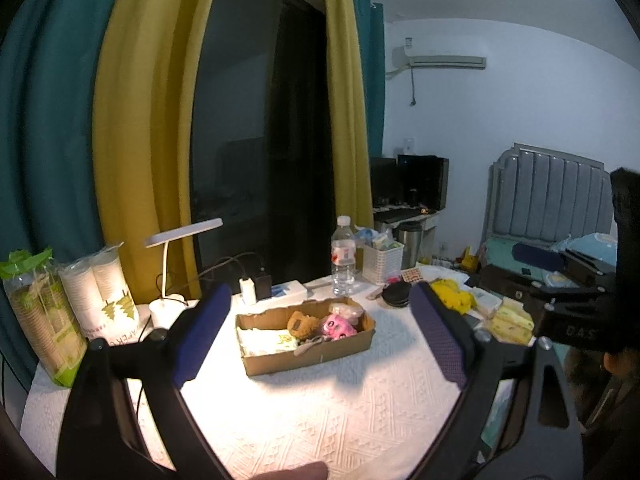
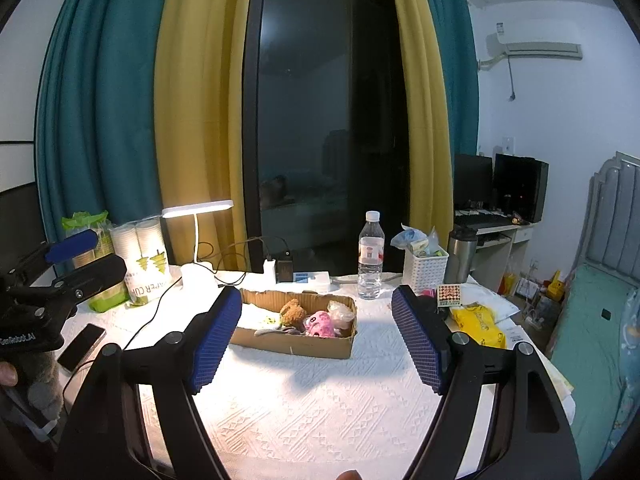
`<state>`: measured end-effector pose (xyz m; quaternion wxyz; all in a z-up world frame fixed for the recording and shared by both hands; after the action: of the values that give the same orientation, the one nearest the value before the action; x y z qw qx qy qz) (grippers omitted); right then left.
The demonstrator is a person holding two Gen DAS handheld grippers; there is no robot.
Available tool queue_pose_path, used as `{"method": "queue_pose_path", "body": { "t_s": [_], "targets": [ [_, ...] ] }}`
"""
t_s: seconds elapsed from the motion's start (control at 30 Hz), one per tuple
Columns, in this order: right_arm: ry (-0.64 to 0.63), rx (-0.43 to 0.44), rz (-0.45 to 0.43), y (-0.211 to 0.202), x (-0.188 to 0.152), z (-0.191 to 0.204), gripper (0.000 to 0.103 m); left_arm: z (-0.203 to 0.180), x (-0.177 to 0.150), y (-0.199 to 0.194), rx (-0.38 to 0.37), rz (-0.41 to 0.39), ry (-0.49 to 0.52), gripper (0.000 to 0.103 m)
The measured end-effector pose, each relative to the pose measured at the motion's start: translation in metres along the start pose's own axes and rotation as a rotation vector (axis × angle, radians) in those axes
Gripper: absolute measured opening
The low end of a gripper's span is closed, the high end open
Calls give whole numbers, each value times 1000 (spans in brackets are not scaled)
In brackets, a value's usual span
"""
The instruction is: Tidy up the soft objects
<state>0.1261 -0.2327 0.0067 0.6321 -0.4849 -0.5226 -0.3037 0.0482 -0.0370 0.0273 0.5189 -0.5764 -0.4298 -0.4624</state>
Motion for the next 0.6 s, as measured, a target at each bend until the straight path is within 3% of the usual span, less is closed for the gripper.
{"method": "queue_pose_path", "body": {
  "t_s": [0.6],
  "targets": [
    [1, 0, 7, 0, -5, 3, 80, -3, -1, 2, -8, -2, 5, 92]
  ]
}}
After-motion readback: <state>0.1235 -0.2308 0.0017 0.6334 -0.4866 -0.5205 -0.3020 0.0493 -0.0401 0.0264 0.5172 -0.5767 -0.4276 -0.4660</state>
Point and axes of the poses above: each gripper's, at about its wrist camera, not at the fingertips, and y roughly the way its jaws point, z to its left, x to its top, the point moved 3 cm from there along y, roughly the way its jaws point, and after that the axes turned 2 degrees about -z, right-handed, at the moved point
